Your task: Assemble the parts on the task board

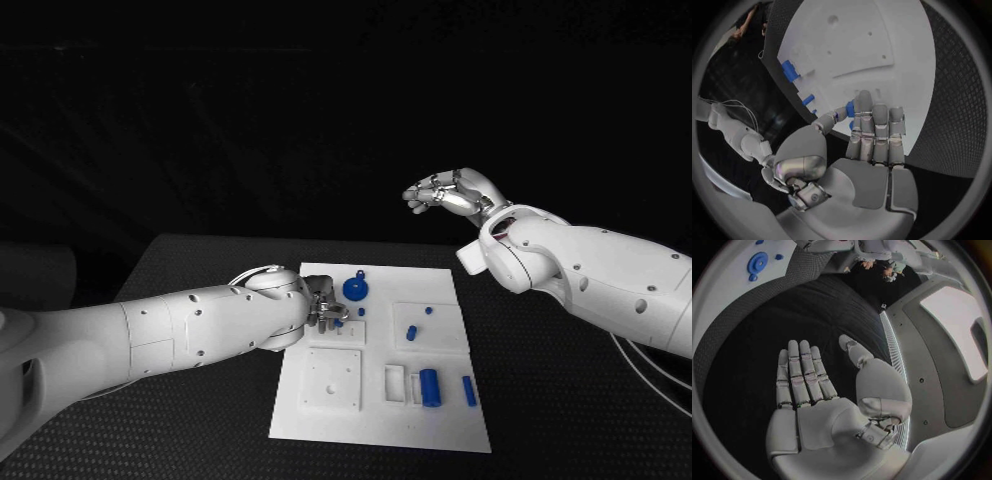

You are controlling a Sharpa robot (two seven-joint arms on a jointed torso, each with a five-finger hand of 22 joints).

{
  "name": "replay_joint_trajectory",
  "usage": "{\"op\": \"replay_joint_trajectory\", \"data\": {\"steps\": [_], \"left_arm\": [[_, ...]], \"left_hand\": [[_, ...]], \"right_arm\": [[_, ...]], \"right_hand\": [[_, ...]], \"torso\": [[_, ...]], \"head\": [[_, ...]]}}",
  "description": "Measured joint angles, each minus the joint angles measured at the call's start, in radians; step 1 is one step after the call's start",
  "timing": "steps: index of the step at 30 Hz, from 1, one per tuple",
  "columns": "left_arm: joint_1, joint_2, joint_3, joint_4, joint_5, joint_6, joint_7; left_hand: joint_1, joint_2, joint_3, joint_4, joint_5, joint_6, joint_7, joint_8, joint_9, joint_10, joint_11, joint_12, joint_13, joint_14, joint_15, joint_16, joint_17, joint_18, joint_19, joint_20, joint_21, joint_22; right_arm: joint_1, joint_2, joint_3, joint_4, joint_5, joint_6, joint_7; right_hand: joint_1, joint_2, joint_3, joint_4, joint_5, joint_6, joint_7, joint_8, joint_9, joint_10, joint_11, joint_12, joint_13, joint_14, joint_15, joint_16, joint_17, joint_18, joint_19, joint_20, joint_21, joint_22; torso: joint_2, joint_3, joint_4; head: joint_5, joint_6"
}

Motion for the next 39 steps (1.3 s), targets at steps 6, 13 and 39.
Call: {"op": "replay_joint_trajectory", "data": {"steps": [6,13,39], "left_arm": [[-0.005,0.000,0.000,0.002,0.006,-0.009,0.002],[-0.015,0.000,0.000,0.004,0.013,-0.009,0.002],[-0.032,-0.009,0.000,0.006,0.007,-0.030,0.002]], "left_hand": [[0.000,0.000,0.001,0.001,-0.003,0.002,-0.002,-0.002,0.000,0.002,-0.002,0.000,0.000,0.000,0.000,0.000,0.000,0.000,0.000,0.000,0.000,0.000],[0.000,0.000,0.001,0.001,-0.005,0.005,-0.005,-0.002,0.000,0.002,-0.005,0.000,0.000,0.000,0.000,0.000,0.000,0.000,0.004,-0.004,0.000,0.000],[0.000,0.000,0.001,0.001,-0.003,0.007,-0.007,-0.006,0.001,0.005,-0.008,0.000,0.001,0.001,0.001,0.000,0.000,0.000,0.003,-0.004,0.000,0.000]], "right_arm": [[0.000,-0.002,0.000,0.000,0.001,0.000,0.000],[0.000,-0.004,0.000,0.004,0.003,-0.001,-0.001],[0.000,-0.007,0.000,0.006,0.004,-0.001,-0.002]], "right_hand": [[0.000,0.000,0.000,0.000,0.000,0.000,0.000,0.000,-0.001,0.000,0.000,0.000,0.000,0.004,0.003,0.000,-0.001,0.000,0.000,0.000,0.000,0.001],[0.000,0.000,0.005,0.000,0.000,0.000,0.000,0.000,-0.001,0.007,0.000,-0.004,0.000,0.004,0.003,0.000,-0.002,0.000,0.000,0.000,0.000,0.001],[0.004,0.004,0.005,0.000,0.000,0.000,0.000,0.000,-0.002,0.007,0.000,-0.008,0.000,0.004,0.003,0.000,-0.005,0.000,0.000,0.000,0.000,0.002]], "torso": [[0.000,0.0003,-0.0002],[0.000,0.0003,-0.0008],[0.000,-0.0007,0.0003]], "head": [[0.001,-0.001],[0.001,-0.002],[0.000,-0.004]]}}
